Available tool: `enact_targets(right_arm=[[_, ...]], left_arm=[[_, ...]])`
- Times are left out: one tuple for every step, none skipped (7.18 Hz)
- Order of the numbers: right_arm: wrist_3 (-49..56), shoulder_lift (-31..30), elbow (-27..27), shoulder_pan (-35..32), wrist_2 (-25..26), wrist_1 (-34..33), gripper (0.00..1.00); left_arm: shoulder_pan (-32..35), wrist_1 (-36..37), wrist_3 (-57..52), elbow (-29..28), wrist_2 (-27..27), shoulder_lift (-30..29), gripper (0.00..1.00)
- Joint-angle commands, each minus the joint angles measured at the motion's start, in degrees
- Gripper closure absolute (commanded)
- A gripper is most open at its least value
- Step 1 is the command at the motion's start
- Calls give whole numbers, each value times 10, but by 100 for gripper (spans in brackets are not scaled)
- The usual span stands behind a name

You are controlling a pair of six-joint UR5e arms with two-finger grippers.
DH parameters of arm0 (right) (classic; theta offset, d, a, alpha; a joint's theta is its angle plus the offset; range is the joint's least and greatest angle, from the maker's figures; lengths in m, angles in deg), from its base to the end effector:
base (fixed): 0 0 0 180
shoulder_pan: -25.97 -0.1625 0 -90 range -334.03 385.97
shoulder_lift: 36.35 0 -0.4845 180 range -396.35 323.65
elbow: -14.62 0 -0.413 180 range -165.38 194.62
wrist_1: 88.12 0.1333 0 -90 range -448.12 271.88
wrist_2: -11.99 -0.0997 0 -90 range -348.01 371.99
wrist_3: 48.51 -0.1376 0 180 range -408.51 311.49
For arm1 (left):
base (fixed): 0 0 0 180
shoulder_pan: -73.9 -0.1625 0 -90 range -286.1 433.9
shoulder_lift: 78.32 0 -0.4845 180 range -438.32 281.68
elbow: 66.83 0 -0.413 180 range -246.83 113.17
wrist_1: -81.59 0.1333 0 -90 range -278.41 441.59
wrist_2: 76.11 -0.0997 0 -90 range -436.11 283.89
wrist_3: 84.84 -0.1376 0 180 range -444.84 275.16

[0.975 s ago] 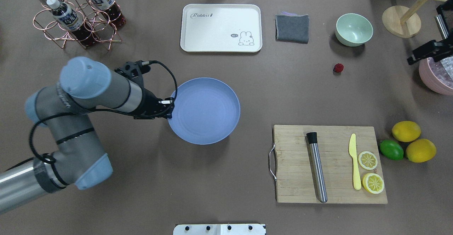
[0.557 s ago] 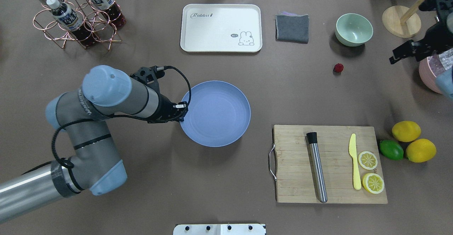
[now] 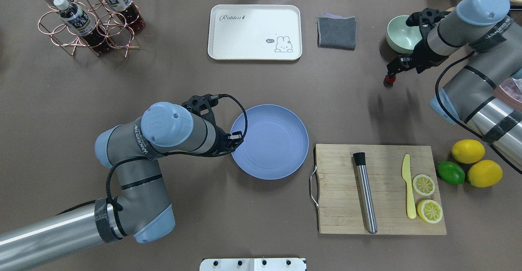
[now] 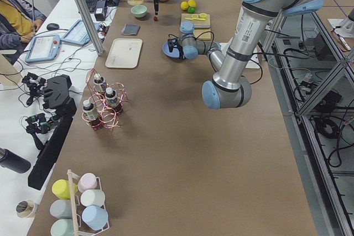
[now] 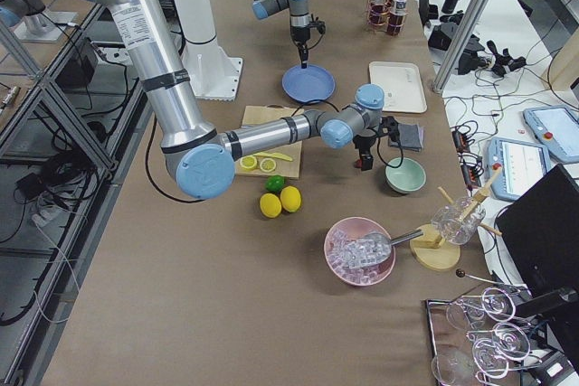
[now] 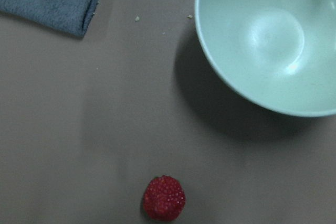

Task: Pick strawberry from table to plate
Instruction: 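Lower the right gripper onto the red strawberry while the left gripper holds the plate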

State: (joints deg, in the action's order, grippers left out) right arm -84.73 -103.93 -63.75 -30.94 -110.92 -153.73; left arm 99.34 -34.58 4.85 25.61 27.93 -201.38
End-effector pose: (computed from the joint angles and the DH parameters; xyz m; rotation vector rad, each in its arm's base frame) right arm -0.3542 -0.6507 0.5700 0.1746 -0.7962 -0.1247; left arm 0.6482 -0.4190 0.3043 0.0233 1.0957 -0.2622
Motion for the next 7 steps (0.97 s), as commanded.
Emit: enact_targets(right_arm=[[-20,18,28,19,22,5,0],[-20,14,29,20,22,5,1],[-44,17,28,21,22,5,39],[-57,18,29,30,23,5,70],[-57,18,29,31,23,5,86],[-56,18,28,31,22,5,100],[-58,34,23,24,17,-1,100]], left_arm=[[-3,1,0,1,-2,0,82],[-3,2,0,2,-3,0,28],[-3,2,0,2,-3,0,23],[-3,2,0,2,-3,0,23],[-2,2,0,2,-4,1,23],[-2,2,0,3,-4,3,24],[-2,2,0,4,-4,4,24]])
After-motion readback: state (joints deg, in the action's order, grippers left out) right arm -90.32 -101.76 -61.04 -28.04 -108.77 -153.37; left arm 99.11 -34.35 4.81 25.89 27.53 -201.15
